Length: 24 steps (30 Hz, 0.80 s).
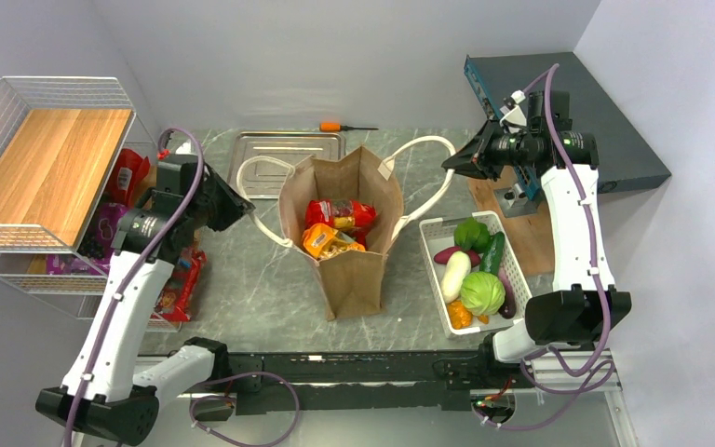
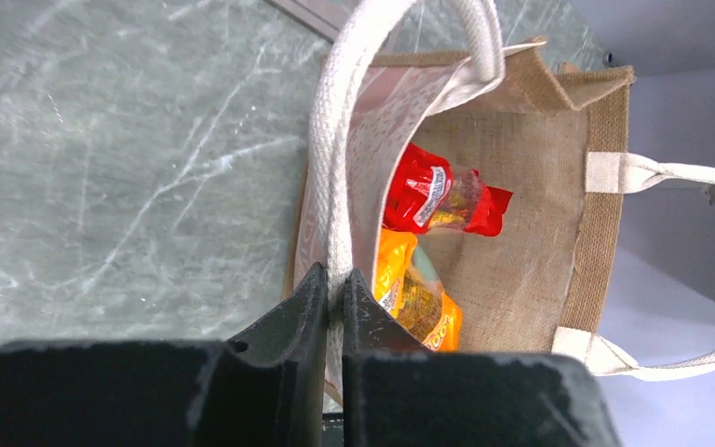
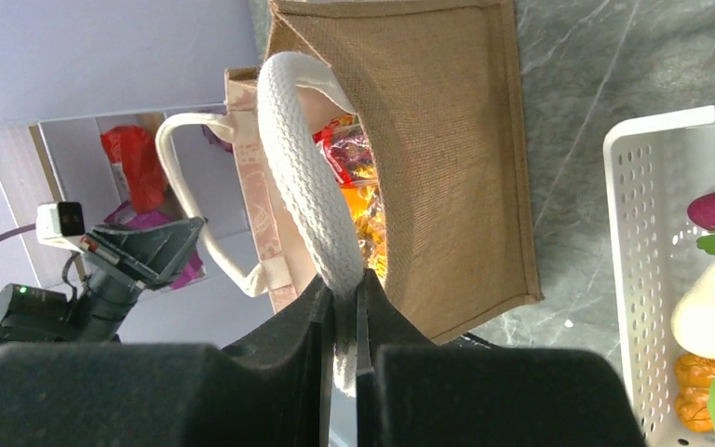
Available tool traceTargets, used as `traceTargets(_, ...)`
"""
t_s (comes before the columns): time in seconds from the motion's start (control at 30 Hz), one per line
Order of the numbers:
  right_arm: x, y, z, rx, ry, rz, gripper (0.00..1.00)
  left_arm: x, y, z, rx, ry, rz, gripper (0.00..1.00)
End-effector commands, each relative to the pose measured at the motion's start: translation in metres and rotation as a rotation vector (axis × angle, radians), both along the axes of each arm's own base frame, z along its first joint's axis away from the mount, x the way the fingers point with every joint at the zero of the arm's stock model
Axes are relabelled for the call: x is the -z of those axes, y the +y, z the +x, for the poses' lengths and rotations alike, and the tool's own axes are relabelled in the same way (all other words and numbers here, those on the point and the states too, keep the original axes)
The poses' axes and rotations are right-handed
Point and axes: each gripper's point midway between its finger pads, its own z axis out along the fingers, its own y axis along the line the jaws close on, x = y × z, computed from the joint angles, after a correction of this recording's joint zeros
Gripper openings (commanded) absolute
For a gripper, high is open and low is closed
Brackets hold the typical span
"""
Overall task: Place the food into the grocery bag and tie it
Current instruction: Adjust the grocery bag at the center of the board.
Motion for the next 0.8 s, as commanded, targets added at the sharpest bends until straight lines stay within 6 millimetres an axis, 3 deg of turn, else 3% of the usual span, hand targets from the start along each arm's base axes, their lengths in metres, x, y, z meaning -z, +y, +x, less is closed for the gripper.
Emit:
traceTargets(0.0,-0.03,0.005,0.008,-0.018,-0.103,0.049,0.0,-0.024,0.017,-0.003,0.021,-0.07,0.127,0.0)
traceTargets(0.2,-0.033,0.013,0.016,-0.029,-0.111,0.064,0.0,-0.064,0.009,0.01,0.103,-0.215,0.157,0.0)
traceTargets(0.33,-0.046,0.018,0.019,-0.027,-0.155,0.091,0.0,-0.096,-0.002,0.016,0.183,-0.323,0.162,0.01)
traceTargets(0.47,-0.058,0.042,0.015,-0.085,-0.2,0.117,0.0,-0.124,-0.015,0.018,0.271,-0.424,0.16,0.01)
traceTargets(0.77,-0.068,0.081,0.007,-0.193,-0.262,0.098,0.0,-0.14,-0.048,0.011,0.454,-0.527,0.107,0.01)
